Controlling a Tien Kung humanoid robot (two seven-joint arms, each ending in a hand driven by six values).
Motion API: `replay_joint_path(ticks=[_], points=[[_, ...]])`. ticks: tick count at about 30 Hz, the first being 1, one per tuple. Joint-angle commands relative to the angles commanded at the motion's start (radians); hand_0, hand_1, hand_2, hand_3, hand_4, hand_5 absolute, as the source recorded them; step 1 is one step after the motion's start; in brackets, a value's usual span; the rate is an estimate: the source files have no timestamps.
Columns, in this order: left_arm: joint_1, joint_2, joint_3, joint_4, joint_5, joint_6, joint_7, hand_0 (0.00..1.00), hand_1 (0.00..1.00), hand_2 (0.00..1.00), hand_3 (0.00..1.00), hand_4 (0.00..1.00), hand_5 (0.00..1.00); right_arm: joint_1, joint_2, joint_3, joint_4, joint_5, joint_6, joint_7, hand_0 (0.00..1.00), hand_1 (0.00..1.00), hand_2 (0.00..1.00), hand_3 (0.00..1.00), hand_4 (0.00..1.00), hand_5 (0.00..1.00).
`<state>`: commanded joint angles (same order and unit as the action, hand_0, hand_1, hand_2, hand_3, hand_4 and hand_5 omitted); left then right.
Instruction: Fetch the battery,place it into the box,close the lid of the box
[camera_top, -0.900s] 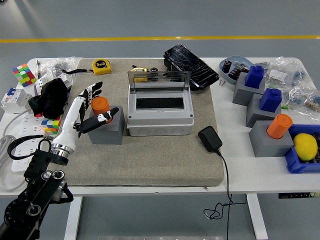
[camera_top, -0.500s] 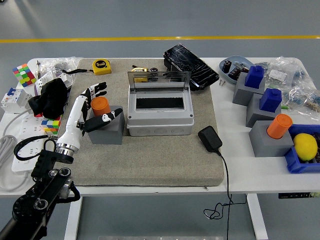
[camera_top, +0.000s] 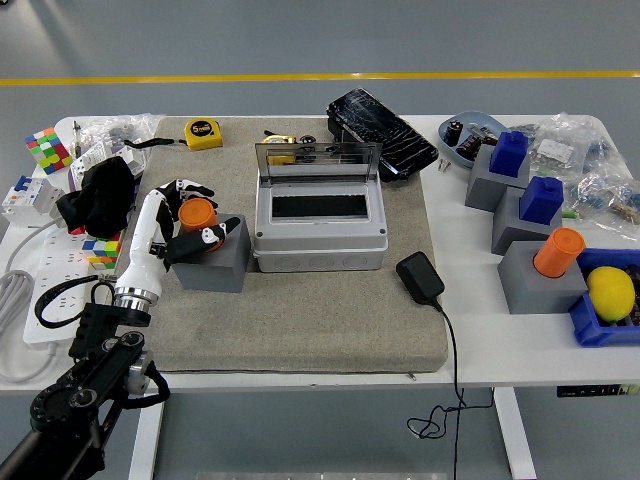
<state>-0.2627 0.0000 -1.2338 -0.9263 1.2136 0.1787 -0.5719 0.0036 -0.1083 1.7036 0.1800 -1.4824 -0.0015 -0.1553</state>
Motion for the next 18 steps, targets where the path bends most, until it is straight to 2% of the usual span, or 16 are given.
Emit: replay_joint_path(ticks=[1, 2, 7, 8, 13, 14, 18], points=[[0.0, 0.0, 0.002, 0.002, -0.01, 0.0, -0.004, 0.279, 0.333, 0.369, 0.411, 0.911, 0.002, 0.0, 0.0, -0.001, 0.0, 0.0, 0.0, 0.0, 0.636, 0.644, 0.673, 0.577, 0.997, 0.522], [-0.002, 0.0, 0.006, 0.005, -0.026, 0.0, -0.011, 0.252, 0.302, 0.336, 0.399, 0.857, 0.002, -0.001, 0.0, -0.001, 0.0, -0.001, 0.0, 0.0, 0.636, 0.645, 0.673, 0.576, 0.997, 0.522], [-0.008, 0.0, 0.022, 0.012, -0.053, 0.004, -0.033, 0.252, 0.302, 0.336, 0.399, 0.857, 0.002, -0.003, 0.001, 0.0, 0.0, -0.003, -0.001, 0.002, 0.636, 0.645, 0.673, 0.576, 0.997, 0.522], [-0.009, 0.0, 0.024, 0.013, -0.053, 0.004, -0.035, 0.198, 0.215, 0.268, 0.327, 0.745, 0.002, -0.003, 0.001, 0.0, 0.0, -0.003, -0.001, 0.002, 0.636, 0.645, 0.674, 0.576, 0.996, 0.522], [-0.007, 0.0, 0.033, 0.012, -0.05, 0.002, -0.041, 0.198, 0.215, 0.268, 0.327, 0.745, 0.002, -0.003, 0.001, -0.002, 0.0, -0.001, -0.003, 0.005, 0.636, 0.645, 0.674, 0.576, 0.996, 0.522], [-0.007, 0.0, 0.033, 0.011, -0.046, 0.002, -0.042, 0.191, 0.195, 0.237, 0.308, 0.694, 0.002, -0.004, 0.001, -0.002, 0.0, -0.001, -0.003, 0.006, 0.637, 0.644, 0.671, 0.575, 0.997, 0.522], [-0.01, 0.0, 0.028, 0.003, -0.035, 0.002, -0.047, 0.191, 0.195, 0.237, 0.308, 0.694, 0.002, -0.007, 0.003, 0.002, 0.0, -0.004, -0.005, 0.007, 0.637, 0.644, 0.671, 0.575, 0.997, 0.522]])
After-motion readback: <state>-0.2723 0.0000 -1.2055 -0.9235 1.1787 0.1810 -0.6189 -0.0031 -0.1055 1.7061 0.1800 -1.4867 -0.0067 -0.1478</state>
